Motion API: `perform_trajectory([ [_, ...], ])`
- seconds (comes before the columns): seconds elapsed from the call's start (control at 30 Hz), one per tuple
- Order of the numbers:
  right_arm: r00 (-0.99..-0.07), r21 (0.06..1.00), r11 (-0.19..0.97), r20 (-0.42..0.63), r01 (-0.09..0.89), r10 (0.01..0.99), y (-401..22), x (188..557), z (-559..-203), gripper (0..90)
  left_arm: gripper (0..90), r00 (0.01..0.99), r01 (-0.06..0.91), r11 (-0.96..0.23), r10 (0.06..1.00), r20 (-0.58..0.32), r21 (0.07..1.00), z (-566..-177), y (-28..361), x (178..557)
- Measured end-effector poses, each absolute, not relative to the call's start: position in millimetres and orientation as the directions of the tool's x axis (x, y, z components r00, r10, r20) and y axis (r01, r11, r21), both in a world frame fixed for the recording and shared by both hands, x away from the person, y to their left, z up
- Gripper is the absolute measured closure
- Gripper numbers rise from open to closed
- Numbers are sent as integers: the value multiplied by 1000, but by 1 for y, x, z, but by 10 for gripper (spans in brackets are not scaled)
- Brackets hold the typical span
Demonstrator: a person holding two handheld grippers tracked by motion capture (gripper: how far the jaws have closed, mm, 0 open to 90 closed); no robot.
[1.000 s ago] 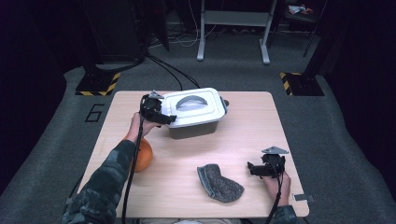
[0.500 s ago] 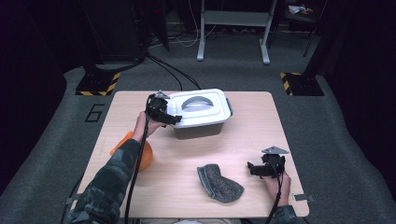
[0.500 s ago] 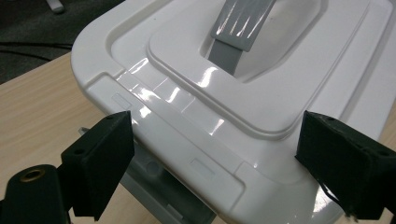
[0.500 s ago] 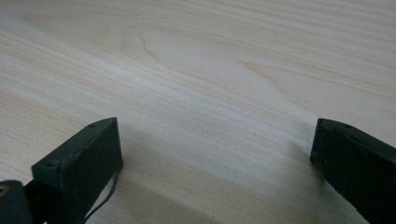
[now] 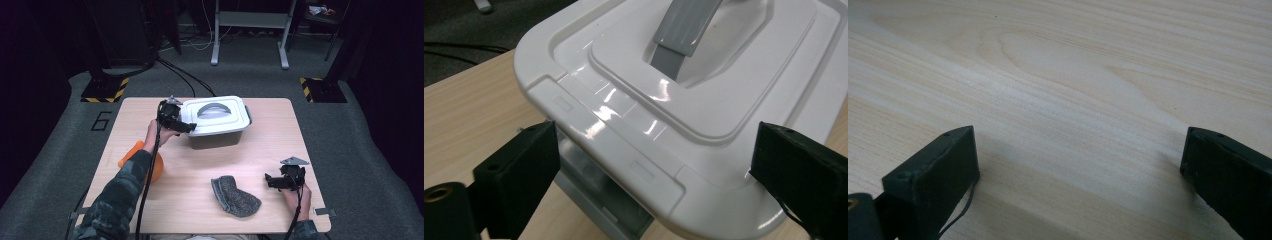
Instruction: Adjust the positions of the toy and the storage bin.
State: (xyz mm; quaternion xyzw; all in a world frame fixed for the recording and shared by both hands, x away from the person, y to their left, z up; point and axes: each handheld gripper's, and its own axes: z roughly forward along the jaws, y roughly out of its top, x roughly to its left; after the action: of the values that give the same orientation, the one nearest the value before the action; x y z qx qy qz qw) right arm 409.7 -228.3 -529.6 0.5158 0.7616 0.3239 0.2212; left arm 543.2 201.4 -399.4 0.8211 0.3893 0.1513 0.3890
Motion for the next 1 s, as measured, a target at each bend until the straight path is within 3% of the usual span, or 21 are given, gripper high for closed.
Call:
perform_trajectory([
  [0.63, -370, 722, 258, -3, 643, 929, -228, 410, -529, 14, 0, 686, 389, -383, 728, 14, 838, -385, 216, 434],
  [0.9, -369, 721, 257, -2, 644, 930, -228, 409, -529, 17, 0, 705, 383, -387, 709, 6, 839, -411, 218, 393],
  [1.0, -382, 727, 268, -8, 632, 924, -228, 408, -528, 64, 0, 718, 386, -417, 696, 17, 823, -427, 215, 381],
])
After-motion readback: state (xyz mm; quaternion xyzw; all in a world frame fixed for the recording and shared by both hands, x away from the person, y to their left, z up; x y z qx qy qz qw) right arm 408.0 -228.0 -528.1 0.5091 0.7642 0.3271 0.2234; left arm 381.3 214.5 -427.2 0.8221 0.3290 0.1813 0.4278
